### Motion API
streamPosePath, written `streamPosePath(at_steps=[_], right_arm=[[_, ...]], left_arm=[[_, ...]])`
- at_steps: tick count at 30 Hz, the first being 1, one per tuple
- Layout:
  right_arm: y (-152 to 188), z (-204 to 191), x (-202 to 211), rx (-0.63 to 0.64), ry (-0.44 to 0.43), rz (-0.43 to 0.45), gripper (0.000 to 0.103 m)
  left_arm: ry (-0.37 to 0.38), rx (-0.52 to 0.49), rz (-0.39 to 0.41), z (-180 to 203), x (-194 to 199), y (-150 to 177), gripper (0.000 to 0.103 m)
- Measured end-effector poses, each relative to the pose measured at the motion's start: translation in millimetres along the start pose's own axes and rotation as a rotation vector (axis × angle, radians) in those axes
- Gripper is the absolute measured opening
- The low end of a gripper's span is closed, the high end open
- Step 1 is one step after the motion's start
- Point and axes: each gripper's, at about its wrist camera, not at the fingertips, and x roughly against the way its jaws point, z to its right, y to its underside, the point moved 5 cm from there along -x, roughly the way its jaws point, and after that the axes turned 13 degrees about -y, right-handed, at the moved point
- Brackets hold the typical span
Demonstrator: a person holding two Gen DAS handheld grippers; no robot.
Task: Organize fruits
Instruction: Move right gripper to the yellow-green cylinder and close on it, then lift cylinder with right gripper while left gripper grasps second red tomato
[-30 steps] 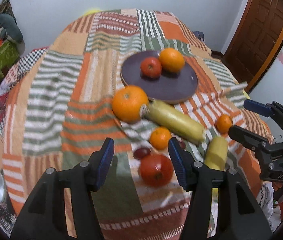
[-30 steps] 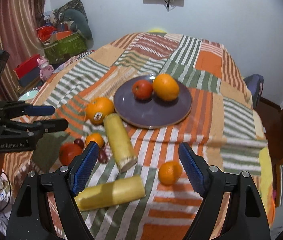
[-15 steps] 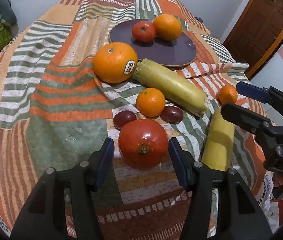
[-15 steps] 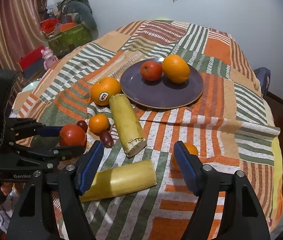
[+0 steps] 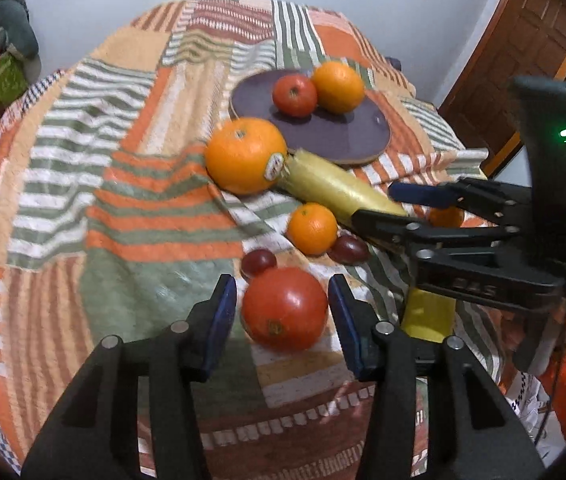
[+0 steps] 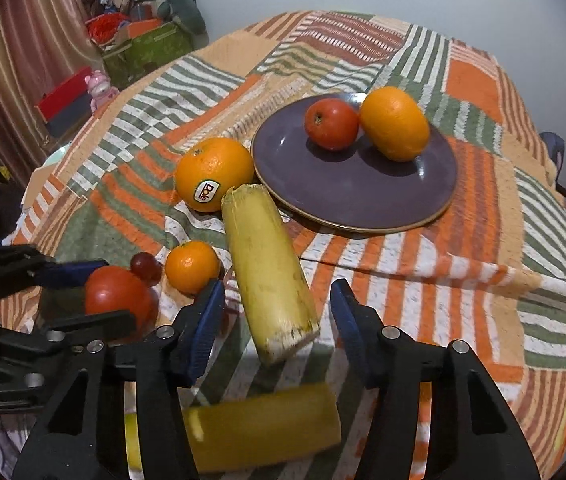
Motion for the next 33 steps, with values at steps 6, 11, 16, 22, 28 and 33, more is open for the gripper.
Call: streamPosePath(at_steps=[6,11,16,22,28,33], right_arm=[[-8.0,0.3,-18.3,0.018,-0.014,-0.057,0.046],[-13.3,-0.7,-29.2,0.039,-0.028,-0.091,0.042],[-11.6,0.3,-22.7,0.036,-0.043,-0.079,0.040],[-14.1,-2.2,10.2,0.024,-0.041,0.012,0.036],[-10.6,-1.6,33.6,0.025,-0.025,0.050,0.036],[0.5,0.0,45.0,0.021,-0.009,0.062,0.036]], left_arm=[[0.014,0.001,0.006,-11.4,5.1,-4.3,0.048],[0.028,-0.006,-0.008,-9.3,5.8,0.3,0.048],[0.040,-0.034,-0.028,3.3,0.1,3.4,0.048],[-0.015,-0.061,-0.023,11.0,-8.7,4.8,0.050],[-0.014,-0.040,-0.072,10.5,-22.6,10.3,0.050],[-0.027,-0.029,-0.065,11.7,-25.3,10.1,0.050]])
